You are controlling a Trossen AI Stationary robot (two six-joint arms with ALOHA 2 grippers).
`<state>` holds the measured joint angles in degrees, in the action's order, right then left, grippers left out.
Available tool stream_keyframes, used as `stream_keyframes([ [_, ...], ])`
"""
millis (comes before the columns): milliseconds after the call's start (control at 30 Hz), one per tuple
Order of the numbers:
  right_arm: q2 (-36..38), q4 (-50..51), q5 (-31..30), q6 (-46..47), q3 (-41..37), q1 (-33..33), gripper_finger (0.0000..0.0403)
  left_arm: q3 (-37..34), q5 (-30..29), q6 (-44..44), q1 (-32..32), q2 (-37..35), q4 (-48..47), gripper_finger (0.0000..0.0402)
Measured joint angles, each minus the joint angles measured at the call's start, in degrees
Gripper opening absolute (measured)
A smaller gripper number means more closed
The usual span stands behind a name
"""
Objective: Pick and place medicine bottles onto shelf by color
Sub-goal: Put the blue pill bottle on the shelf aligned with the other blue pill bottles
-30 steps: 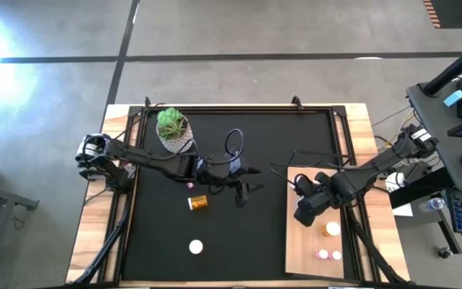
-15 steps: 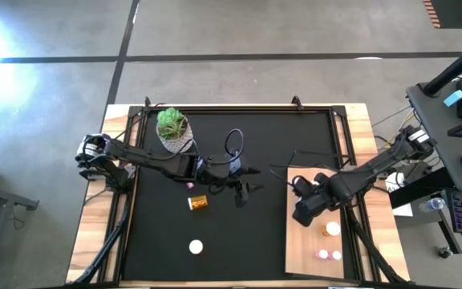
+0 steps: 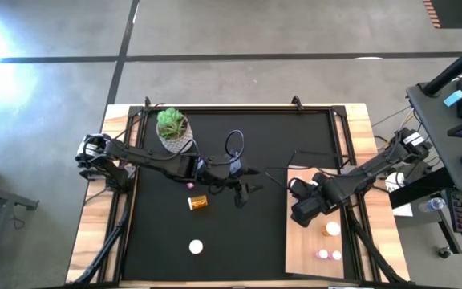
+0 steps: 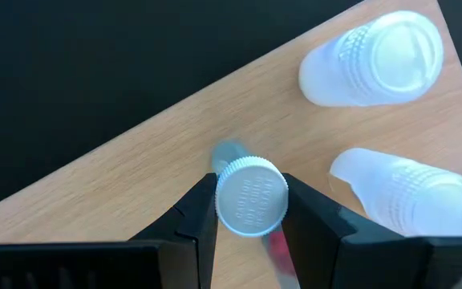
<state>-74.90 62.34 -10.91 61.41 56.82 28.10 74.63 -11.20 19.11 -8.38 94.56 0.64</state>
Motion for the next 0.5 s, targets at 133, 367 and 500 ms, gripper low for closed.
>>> stream_keyframes([
  [133, -1.08, 0.11, -0.06, -0.18, 0.28, 0.0, 0.0109, 0.0, 0.0, 0.0, 0.0, 0.0, -0.01, 0.0233],
  [367, -1.72, 0.64, -0.46, -0.61, 1.19, 0.0, 0.0109, -0.02, 0.0, 0.0, 0.0, 0.02, -0.09, 0.0233],
  [500, -1.39, 0.63, -0.89, -1.28, 2.27, 0.0, 0.0111, -0.02, 0.02, 0.0, 0.0, 0.02, -0.22, 0.0233],
])
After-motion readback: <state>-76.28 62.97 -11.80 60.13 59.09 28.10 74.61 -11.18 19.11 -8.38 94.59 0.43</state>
